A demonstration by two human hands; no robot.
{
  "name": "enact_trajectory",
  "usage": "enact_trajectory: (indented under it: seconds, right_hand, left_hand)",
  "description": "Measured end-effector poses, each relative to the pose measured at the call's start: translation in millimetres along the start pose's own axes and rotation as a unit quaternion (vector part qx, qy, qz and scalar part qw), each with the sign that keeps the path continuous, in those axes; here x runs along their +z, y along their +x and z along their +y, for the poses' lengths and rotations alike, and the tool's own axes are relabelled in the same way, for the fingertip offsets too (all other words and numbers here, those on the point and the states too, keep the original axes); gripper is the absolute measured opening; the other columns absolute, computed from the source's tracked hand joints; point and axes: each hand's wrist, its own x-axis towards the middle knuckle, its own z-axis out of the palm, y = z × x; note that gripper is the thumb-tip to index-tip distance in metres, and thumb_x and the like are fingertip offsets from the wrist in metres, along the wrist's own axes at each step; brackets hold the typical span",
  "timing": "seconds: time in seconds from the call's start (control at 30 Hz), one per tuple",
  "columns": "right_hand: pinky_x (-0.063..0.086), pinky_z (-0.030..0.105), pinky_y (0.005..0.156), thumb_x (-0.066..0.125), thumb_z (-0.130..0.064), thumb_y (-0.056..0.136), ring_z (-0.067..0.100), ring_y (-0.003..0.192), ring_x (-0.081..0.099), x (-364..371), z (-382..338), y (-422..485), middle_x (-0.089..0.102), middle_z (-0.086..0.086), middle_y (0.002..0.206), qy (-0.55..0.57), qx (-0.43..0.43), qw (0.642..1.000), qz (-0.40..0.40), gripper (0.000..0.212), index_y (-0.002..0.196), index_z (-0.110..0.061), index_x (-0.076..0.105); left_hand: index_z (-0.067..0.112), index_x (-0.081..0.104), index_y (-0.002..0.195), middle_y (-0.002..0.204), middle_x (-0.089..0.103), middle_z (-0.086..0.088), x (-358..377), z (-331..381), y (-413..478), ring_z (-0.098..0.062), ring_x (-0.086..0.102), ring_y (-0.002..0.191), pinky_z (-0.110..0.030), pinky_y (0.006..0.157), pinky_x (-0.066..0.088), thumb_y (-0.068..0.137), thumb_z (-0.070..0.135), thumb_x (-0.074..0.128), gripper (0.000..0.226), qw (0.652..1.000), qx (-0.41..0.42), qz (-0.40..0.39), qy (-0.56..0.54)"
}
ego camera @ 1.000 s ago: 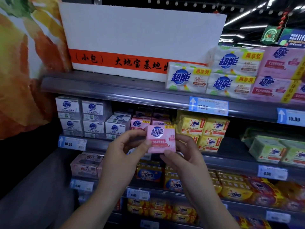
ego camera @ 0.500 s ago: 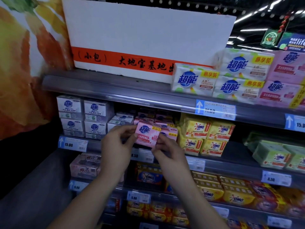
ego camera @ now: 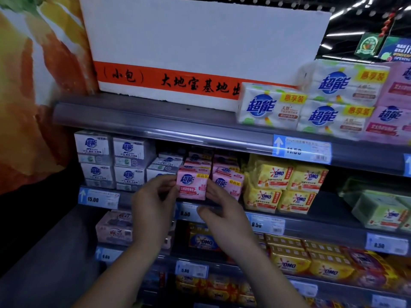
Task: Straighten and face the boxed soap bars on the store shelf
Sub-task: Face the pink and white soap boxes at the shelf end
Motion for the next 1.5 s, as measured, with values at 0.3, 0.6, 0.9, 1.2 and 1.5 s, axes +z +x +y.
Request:
enact_trajectory:
  seconds: [0.3,0.6,0.9,1.2,1.5]
  right_hand:
    - [0.045,0.032,0.114,0.063,-0.019,0.098,-0.01,0.127,0.046,-9,9,2,0.041,-0.025,0.141,-0.008,0.001,1.0,0.013,0.066,0.157,-0.034,0.038]
    - [0.032,-0.004,0.086,0.065,-0.024,0.097,-0.021,0.119,0.039,-14,24,-3,0.029,-0.049,0.127,-0.074,-0.007,0.997,0.024,0.057,0.149,-0.036,0.047]
    - [0.045,0.039,0.114,0.064,-0.02,0.096,0.003,0.134,0.047,-10,19,-3,0.049,-0.024,0.135,-0.043,-0.007,0.998,0.052,0.043,0.131,-0.043,0.055]
    - [0.053,0.017,0.087,0.066,-0.019,0.092,-0.007,0.105,0.06,27,-13,35,0.058,-0.018,0.119,-0.045,-0.079,0.995,0.031,0.042,0.119,-0.049,0.055]
    - [0.058,0.029,0.083,0.073,-0.02,0.092,0.011,0.098,0.066,67,-15,58,0.06,-0.009,0.11,-0.096,-0.064,0.992,0.047,0.064,0.149,-0.03,0.046]
  left_hand:
    - [0.012,0.079,0.107,0.093,0.079,0.0,17,7,10,-0.011,0.073,0.08,-0.026,0.078,0.06,0.087,0.002,0.079,0.022,0.995,0.059,-0.018,0.073]
    - [0.011,0.077,0.101,0.093,0.078,0.001,29,4,2,-0.009,0.07,0.079,-0.02,0.077,0.054,0.083,-0.001,0.081,0.022,0.991,0.077,-0.032,0.106]
    - [0.014,0.076,0.119,0.107,0.079,0.002,16,3,-5,-0.009,0.073,0.093,-0.025,0.087,0.058,0.087,-0.001,0.076,0.036,0.993,0.068,-0.05,0.08]
    - [0.02,0.069,0.097,0.087,0.072,0.01,-32,-15,5,0.001,0.067,0.081,-0.013,0.073,0.053,0.085,-0.006,0.07,0.028,0.997,-0.044,0.061,0.004]
    - [0.031,0.062,0.117,0.101,0.064,0.026,-38,-27,5,0.014,0.061,0.096,-0.004,0.077,0.047,0.085,0.004,0.075,0.044,0.995,-0.094,0.021,0.008]
